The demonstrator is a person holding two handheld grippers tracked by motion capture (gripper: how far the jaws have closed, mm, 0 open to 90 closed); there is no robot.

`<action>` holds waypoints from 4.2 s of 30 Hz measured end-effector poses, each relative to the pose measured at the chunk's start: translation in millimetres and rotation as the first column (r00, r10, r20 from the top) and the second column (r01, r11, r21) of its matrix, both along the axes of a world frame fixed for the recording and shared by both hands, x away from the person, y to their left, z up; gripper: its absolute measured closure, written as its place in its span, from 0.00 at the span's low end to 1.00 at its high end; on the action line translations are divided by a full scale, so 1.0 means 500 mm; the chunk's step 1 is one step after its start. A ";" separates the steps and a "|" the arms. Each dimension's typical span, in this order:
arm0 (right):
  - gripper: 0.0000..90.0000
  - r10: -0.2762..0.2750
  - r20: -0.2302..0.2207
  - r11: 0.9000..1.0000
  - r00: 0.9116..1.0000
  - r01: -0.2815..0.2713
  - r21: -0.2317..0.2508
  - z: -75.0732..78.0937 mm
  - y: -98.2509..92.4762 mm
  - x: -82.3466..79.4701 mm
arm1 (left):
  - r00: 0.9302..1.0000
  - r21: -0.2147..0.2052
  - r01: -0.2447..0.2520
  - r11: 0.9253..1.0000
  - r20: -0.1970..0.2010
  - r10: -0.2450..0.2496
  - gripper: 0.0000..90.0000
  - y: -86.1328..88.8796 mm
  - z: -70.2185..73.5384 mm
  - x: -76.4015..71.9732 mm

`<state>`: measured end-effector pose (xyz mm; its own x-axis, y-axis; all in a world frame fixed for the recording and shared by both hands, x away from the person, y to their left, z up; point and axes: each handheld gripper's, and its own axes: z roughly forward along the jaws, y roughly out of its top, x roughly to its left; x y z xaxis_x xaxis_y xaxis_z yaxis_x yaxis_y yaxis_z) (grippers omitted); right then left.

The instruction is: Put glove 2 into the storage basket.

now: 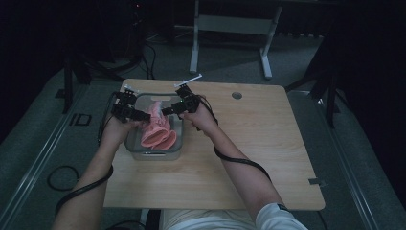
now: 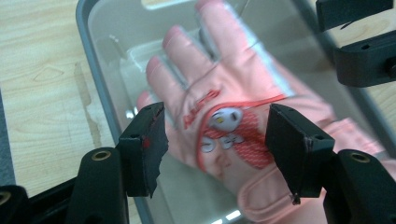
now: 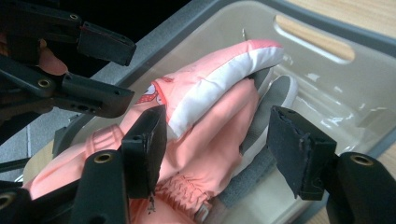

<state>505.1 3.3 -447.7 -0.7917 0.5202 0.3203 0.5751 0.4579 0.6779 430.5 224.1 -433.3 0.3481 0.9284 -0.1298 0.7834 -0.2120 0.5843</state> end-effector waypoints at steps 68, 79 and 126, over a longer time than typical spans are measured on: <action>0.15 0.020 0.194 0.999 0.981 -0.012 -0.040 -0.106 -0.327 -0.122 | 0.845 0.046 0.501 0.864 0.189 -0.500 0.01 -0.390 -0.047 -0.177; 0.15 0.030 0.202 0.999 0.979 -0.023 -0.036 -0.146 -0.364 -0.148 | 0.822 0.068 0.547 0.835 0.149 -0.550 0.01 -0.425 -0.115 -0.189; 0.15 -0.030 0.337 0.992 0.941 0.069 -0.105 -0.231 -0.439 -0.220 | 0.732 0.099 0.643 0.760 0.214 -0.647 0.01 -0.431 -0.254 -0.237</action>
<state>395.1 -216.3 -563.2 -0.8152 0.5787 -0.0223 0.3480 0.5203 0.7798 312.2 8.8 -560.4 0.8808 0.4718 0.0403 0.3047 -0.6299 0.7144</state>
